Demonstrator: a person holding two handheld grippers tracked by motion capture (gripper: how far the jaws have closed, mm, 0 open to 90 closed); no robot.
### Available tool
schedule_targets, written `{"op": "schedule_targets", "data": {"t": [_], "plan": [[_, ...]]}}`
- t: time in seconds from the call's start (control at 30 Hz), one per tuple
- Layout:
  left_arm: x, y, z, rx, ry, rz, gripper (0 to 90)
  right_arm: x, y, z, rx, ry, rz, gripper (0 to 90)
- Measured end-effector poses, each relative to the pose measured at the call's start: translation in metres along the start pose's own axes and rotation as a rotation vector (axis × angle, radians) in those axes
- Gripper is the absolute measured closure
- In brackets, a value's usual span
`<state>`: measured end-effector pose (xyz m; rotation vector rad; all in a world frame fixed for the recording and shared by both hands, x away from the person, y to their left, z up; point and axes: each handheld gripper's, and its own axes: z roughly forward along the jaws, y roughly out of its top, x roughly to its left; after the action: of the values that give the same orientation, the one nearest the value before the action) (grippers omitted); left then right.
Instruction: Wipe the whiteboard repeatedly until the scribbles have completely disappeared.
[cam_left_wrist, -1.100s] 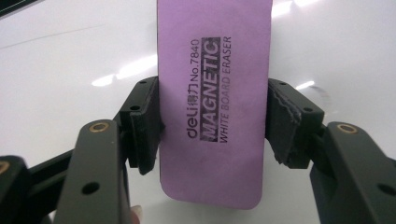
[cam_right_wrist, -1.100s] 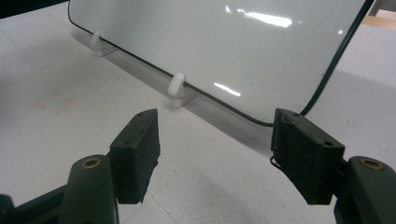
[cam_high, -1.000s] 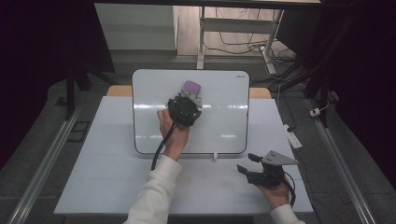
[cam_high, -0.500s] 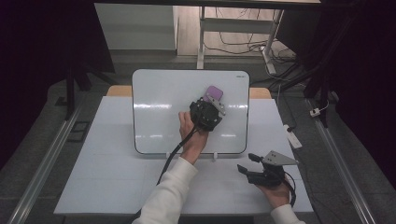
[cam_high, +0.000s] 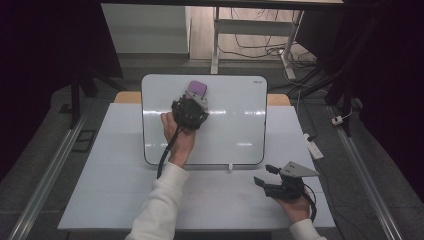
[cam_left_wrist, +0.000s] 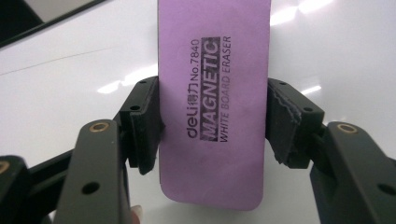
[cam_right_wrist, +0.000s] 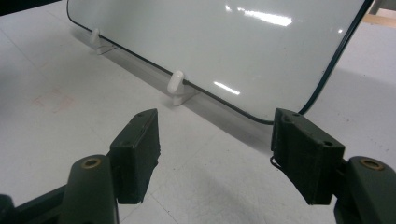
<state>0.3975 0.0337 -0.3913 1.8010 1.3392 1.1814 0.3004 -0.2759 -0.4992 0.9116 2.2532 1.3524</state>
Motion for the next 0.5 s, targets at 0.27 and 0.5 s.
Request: {"op": "schedule_targets", "data": {"t": [0.27,0.5], "plan": [[0.011,-0.017,-0.004,0.009,0.009,-0.015,41.2,-0.001,-0.001,-0.002,-0.002,-0.001,0.007,32.1],[0.054,-0.051,-0.009,0.047,0.05,-0.082,41.2,0.001,0.0,-0.001,0.001,-0.003,0.0,32.1]]}}
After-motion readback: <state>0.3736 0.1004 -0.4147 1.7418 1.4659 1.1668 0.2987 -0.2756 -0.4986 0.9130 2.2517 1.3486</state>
